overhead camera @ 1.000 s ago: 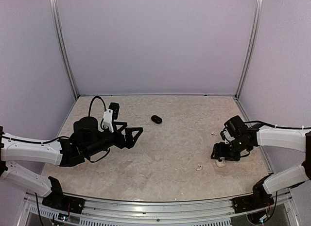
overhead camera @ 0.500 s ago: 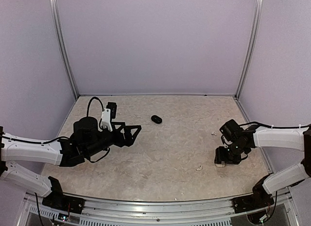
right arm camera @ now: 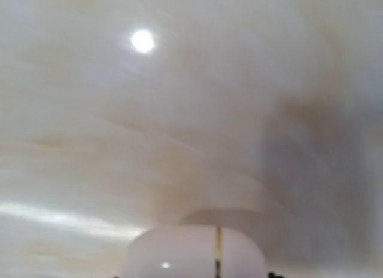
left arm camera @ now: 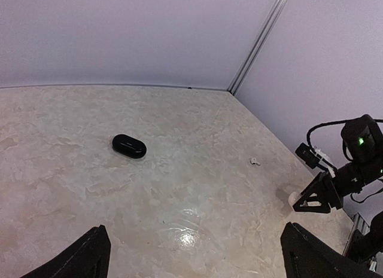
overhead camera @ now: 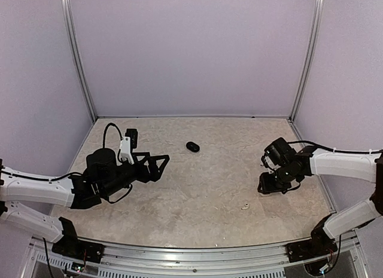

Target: Insert the wireless bluetooth earbuds into the charging case

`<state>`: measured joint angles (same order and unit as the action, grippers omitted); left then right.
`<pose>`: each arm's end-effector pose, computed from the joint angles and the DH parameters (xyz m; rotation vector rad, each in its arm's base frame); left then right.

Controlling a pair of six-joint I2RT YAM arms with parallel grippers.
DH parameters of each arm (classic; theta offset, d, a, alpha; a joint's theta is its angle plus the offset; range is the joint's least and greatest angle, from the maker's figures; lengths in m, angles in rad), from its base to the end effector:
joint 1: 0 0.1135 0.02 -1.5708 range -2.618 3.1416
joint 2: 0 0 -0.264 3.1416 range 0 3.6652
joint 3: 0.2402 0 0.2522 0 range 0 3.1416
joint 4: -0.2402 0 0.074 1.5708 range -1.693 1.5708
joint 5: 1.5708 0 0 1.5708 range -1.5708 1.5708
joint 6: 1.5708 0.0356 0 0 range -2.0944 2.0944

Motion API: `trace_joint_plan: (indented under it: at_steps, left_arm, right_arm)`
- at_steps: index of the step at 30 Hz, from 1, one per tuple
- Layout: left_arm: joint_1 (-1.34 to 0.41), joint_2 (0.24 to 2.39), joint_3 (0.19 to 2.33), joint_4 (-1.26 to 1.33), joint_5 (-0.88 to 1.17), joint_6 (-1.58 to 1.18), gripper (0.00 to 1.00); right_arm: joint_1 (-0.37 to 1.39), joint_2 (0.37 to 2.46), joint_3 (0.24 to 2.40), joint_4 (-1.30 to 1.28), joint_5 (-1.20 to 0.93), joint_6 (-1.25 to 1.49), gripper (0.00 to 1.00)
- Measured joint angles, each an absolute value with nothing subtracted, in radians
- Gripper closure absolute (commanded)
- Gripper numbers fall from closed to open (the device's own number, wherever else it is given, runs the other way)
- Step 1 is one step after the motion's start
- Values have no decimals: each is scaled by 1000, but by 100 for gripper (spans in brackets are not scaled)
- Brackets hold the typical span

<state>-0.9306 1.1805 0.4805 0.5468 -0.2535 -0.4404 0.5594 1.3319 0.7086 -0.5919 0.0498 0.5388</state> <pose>0.1581 -0.1974 0.2292 0.2425 1.7686 -0.7882 0.1955 0.1203 0.1730 -0.0163 2.8055 0.2035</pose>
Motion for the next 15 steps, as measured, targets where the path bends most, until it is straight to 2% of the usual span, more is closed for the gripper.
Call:
trace_joint_plan:
  at_steps: [8, 15]
  left_arm:
    - [-908, 1168, 485, 516, -185, -444, 2]
    - [-898, 1198, 499, 525, 4, -446, 12]
  right_arm:
    - [780, 1330, 924, -521, 142, 319, 62]
    - [1000, 1333, 1015, -419, 245, 97, 60]
